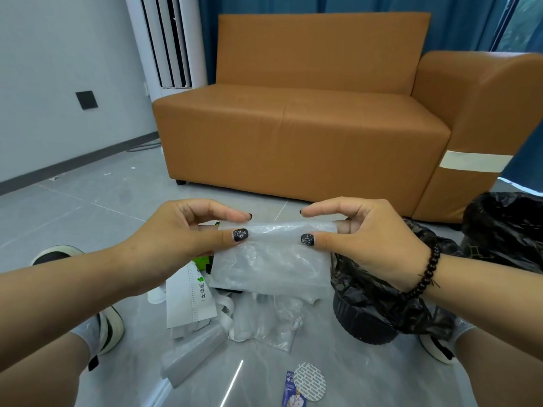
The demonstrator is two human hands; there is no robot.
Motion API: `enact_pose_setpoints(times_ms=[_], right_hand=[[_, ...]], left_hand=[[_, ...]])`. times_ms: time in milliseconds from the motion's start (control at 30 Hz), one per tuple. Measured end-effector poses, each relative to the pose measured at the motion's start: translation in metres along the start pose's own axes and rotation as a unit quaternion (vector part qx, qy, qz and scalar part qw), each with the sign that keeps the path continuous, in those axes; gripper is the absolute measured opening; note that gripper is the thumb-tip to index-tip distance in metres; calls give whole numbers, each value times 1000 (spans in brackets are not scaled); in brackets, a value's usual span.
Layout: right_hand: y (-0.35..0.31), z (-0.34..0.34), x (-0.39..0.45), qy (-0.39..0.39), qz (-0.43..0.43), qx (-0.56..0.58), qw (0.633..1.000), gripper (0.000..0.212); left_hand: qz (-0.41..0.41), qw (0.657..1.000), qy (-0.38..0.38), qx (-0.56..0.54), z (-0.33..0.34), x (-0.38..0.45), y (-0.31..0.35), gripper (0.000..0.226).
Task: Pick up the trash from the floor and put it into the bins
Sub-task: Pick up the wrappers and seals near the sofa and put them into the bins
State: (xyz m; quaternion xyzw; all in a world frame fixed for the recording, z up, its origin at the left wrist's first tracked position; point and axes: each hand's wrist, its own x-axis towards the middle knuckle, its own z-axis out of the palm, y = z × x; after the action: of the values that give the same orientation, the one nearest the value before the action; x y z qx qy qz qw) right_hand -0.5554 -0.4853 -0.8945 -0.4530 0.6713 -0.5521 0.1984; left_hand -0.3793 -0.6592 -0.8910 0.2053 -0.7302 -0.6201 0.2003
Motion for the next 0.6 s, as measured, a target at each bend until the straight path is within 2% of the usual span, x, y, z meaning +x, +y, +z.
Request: enact_pose_setpoints(times_ms=[100, 200, 433, 600], right_hand=[[-1, -1, 0, -6, 2, 8, 1000, 17], [-4, 2, -2, -18, 1, 22, 1000, 10], [2, 2, -1, -8, 14, 58, 998, 16], [4, 1, 1, -11, 27, 66, 997, 22]], left_hand=[[-14, 1000, -13, 5, -2, 0, 0, 36], [-29, 999, -29, 0, -1, -1, 0, 28], [-25, 999, -33, -32, -1, 0, -2, 17], [-1, 999, -36, -14, -3, 0, -1, 11]])
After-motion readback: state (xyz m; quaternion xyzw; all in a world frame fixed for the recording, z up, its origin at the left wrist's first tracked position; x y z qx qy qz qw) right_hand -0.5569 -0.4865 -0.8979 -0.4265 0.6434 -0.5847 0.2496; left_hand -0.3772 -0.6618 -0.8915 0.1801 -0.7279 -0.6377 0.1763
